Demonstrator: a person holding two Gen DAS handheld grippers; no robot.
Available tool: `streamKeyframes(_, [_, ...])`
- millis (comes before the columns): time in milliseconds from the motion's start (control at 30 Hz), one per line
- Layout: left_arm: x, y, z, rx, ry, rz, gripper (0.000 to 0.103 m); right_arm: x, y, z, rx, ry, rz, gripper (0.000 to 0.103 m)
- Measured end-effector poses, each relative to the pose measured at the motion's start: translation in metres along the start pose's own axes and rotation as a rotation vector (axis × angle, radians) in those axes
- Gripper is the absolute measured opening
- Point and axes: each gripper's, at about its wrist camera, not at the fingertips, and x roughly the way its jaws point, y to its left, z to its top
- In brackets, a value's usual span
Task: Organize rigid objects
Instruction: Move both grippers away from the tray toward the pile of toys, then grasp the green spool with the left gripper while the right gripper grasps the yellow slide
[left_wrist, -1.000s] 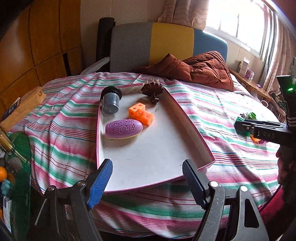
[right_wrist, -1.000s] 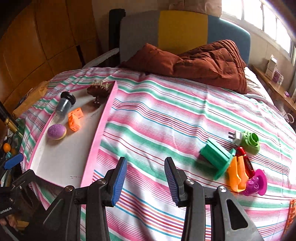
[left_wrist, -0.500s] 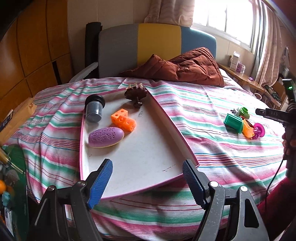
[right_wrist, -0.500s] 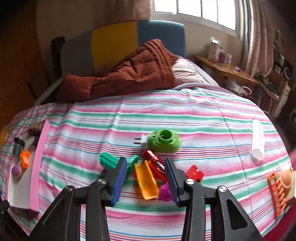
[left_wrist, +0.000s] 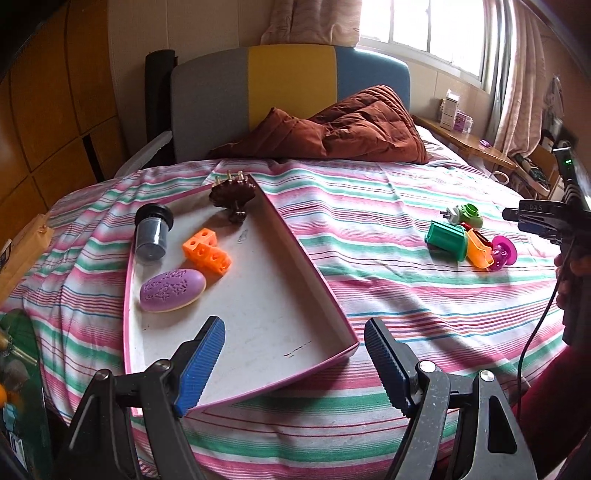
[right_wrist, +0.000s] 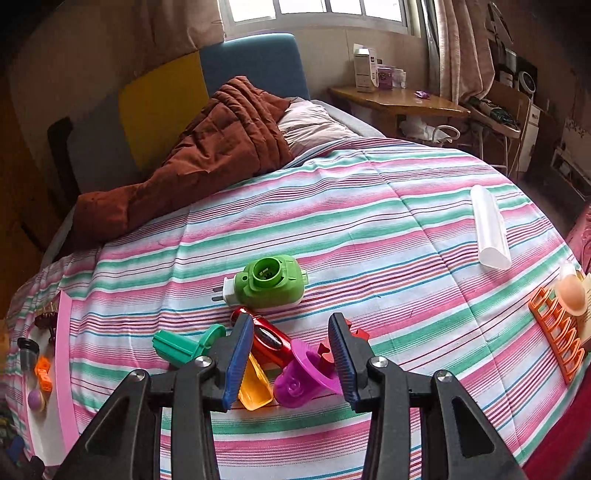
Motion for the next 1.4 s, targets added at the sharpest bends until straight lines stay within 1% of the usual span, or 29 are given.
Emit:
streamKeyframes(267, [0.010,-0.029,0.014,0.057,-0.002,-0.040,0.078,-0.002,-0.029,0.005,0.153,0.002,0.023,0.042])
streamKeyframes(467, [0.022,-0.053,0.025,0.095,0.007,-0.077,0.078,0.002,-0.042,0.006,0.220,0.024,0.027,0.042])
streamKeyframes(667, [0.037,-0.075,0.029,0.129,0.033,-0.107,0.078,0.003,-0.044,0.005,0.230,0.031,0.018,0.042])
streamKeyframes(867, [0.055,-0.093,0.034,0.131,0.073,-0.176,0.078,0.004,-0.047,0.005,0.243,0.039,0.007,0.042])
streamKeyframes(967, [0.064,-0.103,0.041,0.131,0.092,-0.218,0.078,0.003,-0.051,0.005,0.258,0.036,-0.003,0.042])
streamKeyframes(1133, [0.082,-0.124,0.053,0.121,0.125,-0.287,0.077,0.005,-0.059,0.005,0.302,0.049,0.010,0.042])
streamKeyframes(1233, [0.094,-0.131,0.062,0.104,0.152,-0.301,0.074,0.007,-0.060,0.004,0.311,0.061,0.024,0.042])
streamKeyframes(1333, [0.104,-0.142,0.074,0.098,0.167,-0.329,0.075,0.007,-0.057,0.004,0.307,0.065,0.036,0.042])
streamKeyframes(1400, [0.108,-0.148,0.082,0.096,0.161,-0.336,0.075,0.008,-0.056,0.004,0.305,0.068,0.046,0.042])
